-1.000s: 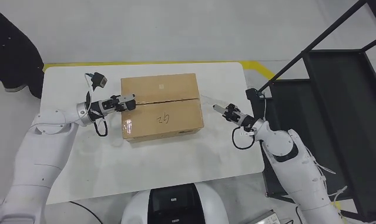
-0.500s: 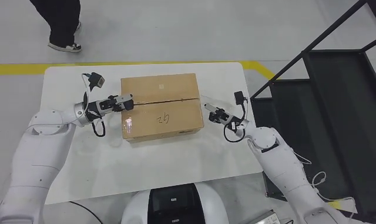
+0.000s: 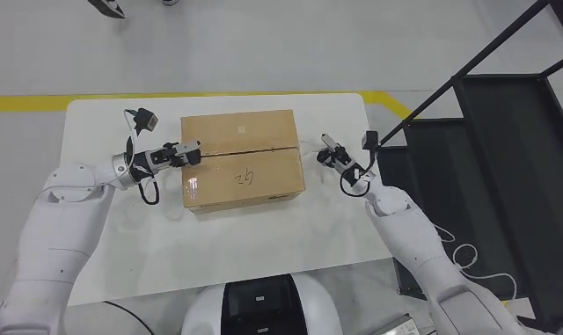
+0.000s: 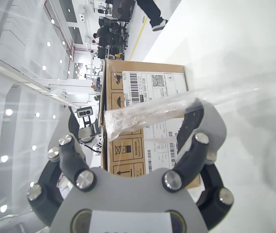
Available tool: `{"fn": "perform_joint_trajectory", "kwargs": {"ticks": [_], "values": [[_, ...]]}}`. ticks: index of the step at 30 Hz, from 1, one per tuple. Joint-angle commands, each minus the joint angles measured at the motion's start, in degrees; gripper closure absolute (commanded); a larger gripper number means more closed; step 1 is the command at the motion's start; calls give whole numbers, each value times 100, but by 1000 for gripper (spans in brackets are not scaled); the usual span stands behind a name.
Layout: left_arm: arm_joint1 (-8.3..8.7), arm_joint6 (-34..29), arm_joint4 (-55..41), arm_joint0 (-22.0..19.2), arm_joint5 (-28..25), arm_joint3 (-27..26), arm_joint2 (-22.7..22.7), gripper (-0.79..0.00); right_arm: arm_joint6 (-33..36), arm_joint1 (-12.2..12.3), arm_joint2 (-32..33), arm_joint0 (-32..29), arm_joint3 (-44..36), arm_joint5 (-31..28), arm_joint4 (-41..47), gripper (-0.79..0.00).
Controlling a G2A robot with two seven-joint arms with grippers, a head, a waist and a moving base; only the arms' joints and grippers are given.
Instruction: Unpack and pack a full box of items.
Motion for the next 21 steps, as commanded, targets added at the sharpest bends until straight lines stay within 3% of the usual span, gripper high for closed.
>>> {"fn": "perform_joint_trajectory", "kwargs": {"ticks": [1,9,10,12,13,21], "values": [[2,17,10,9,3,-13,-4,-785,3,7,75,-32,19,-101,94,-785],[3,34,51,20,31,-43,22,-785,243,-43,196,15,254,-246,758,-763],[5,37,50,22,31,-43,15,-785,270,-55,198,42,301,-278,829,-471],[11,51,60,28,30,-44,-2,-785,323,-71,199,92,387,-351,879,-52],[13,55,64,33,30,-48,-8,-785,339,-77,204,105,419,-380,898,0],[19,71,101,57,34,-78,1,-785,423,-109,258,179,706,-424,1006,0]]}}
